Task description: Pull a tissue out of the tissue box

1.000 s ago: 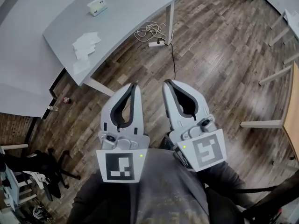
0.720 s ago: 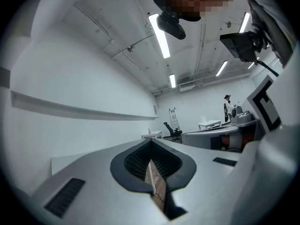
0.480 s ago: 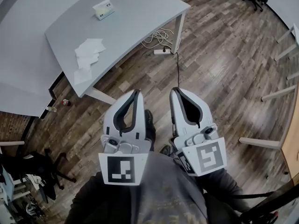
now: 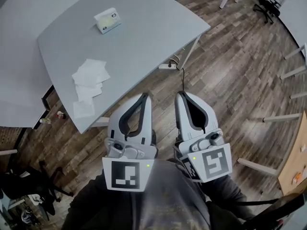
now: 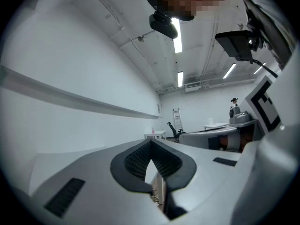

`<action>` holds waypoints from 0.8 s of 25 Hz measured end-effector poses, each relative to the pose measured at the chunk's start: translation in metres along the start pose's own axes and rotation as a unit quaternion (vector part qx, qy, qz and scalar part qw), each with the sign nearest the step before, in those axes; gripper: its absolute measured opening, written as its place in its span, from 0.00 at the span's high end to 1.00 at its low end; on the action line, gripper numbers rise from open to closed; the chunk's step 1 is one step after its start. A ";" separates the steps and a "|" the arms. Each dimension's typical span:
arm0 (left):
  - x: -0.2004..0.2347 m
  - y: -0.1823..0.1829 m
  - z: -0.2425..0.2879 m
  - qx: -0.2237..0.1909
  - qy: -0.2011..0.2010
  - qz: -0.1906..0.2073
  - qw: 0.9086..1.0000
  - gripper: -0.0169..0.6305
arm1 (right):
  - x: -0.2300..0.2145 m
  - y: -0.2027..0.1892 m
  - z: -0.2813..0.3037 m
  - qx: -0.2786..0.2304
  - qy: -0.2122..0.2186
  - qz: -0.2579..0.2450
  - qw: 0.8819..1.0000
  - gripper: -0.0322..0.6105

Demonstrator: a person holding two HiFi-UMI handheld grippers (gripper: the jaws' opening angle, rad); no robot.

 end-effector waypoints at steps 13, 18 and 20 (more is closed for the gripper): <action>0.078 -0.005 0.116 0.015 0.053 -0.010 0.998 0.98 | -0.053 0.023 0.142 -0.012 0.063 -0.016 0.998 0.95; 0.097 -0.018 0.193 0.033 0.096 -0.001 0.995 0.98 | -0.110 0.015 0.210 -0.018 0.106 -0.009 0.994 0.95; 0.104 -0.023 0.228 0.044 0.117 -0.003 0.992 0.98 | -0.134 0.009 0.241 -0.010 0.135 0.001 0.991 0.95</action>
Point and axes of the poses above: the fingertips, and each gripper's own axes: z forward along the fingers, x to its left, y out of its top, the point moved 1 cm from there along -z, backward along the fingers, and after that the axes turned 2 degrees about -z, right-handed, at the moved point
